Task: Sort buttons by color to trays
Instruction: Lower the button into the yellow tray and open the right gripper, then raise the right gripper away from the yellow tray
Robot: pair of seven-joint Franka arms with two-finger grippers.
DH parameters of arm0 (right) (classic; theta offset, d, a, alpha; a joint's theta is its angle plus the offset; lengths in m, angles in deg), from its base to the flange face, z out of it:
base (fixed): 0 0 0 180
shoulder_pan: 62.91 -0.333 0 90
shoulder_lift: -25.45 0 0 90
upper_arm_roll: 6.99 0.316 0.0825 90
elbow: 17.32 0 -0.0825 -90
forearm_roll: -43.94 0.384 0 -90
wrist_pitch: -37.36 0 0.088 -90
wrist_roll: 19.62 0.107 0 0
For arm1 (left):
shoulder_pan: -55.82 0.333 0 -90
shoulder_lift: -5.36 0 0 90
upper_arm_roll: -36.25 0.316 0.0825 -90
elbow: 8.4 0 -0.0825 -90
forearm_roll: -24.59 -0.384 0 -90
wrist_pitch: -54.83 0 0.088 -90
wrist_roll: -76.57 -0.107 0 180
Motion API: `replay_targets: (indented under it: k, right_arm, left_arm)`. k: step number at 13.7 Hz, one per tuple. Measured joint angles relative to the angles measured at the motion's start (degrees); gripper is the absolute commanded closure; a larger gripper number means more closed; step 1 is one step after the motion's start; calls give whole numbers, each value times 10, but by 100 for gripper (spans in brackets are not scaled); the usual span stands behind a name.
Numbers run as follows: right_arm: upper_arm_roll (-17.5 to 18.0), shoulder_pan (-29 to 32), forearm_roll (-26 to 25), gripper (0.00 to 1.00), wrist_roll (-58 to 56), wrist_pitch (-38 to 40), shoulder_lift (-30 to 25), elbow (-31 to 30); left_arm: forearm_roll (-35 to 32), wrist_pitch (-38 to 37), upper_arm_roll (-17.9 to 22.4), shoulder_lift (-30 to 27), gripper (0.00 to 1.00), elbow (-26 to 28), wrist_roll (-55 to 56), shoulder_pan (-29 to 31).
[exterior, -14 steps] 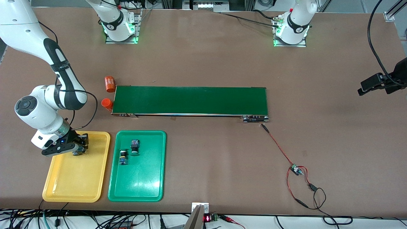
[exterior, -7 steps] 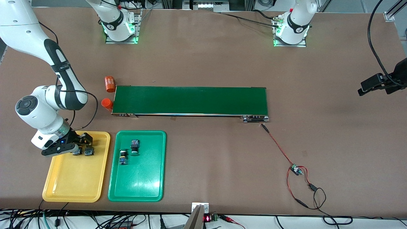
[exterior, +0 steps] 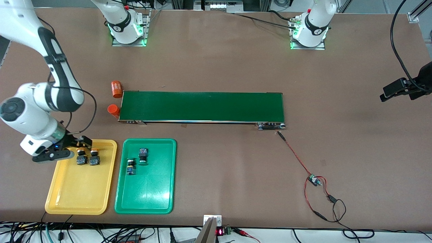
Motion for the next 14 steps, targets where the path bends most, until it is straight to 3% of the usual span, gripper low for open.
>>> replay_targets:
  k: [5,14]
  right_arm:
    - [17,-3,66,0,24,182,-124,4]
    - [18,-27,89,0,92,388,-271,36]
  left_arm:
    - [0,0,-7,0,0,0,0,-6]
    - [-1,-3,-20,0,0,0,0,-8]
